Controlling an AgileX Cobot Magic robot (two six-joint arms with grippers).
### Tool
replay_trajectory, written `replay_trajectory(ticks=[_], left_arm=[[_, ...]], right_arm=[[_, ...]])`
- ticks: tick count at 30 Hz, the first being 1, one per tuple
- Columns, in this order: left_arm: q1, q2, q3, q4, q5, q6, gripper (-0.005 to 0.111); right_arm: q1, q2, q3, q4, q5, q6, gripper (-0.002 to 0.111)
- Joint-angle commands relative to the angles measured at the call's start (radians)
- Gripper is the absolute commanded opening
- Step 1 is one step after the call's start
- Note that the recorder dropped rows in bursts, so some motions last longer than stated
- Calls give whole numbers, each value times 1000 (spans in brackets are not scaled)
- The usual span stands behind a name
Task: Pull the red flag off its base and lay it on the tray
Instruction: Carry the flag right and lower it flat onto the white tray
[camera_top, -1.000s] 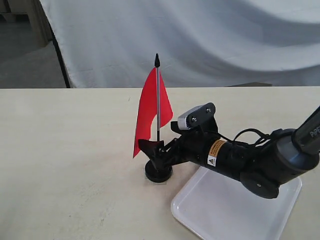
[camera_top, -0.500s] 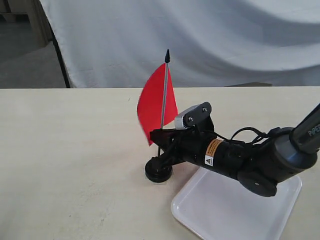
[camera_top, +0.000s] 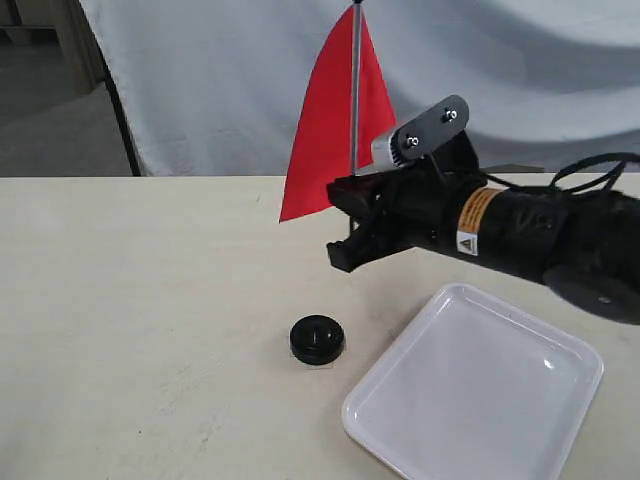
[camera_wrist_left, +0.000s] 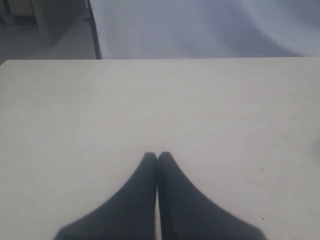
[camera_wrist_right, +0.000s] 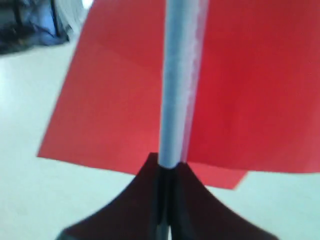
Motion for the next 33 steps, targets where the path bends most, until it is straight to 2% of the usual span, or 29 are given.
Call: replay_trajectory(ticks=[1,6,11,17,23,26,33], left_arm=[[-4,-1,2,-3,-4,0,0],[-4,-1,2,-3,-4,0,0],[-4,-1,2,-3,-4,0,0],[-4,-1,2,-3,-4,0,0],[-4,-1,2,-3,-4,0,0],[-4,-1,2,-3,-4,0,0],[-4,-1,2,-3,-4,0,0]], right_arm=[[-9,-153,8,-97,448,-177,-1],[-11,-268,10,-183,877,-437,-1],[-11,-276,16,-360,1180,-503,-1],[-9,-276,64,-412,1179,-635,-1],[-9,-259,106,-482,1047,-761,-1],[-9,-225,119,-539,1000,-765,-1],[-9,-96,119,-541,984,-757,-1]])
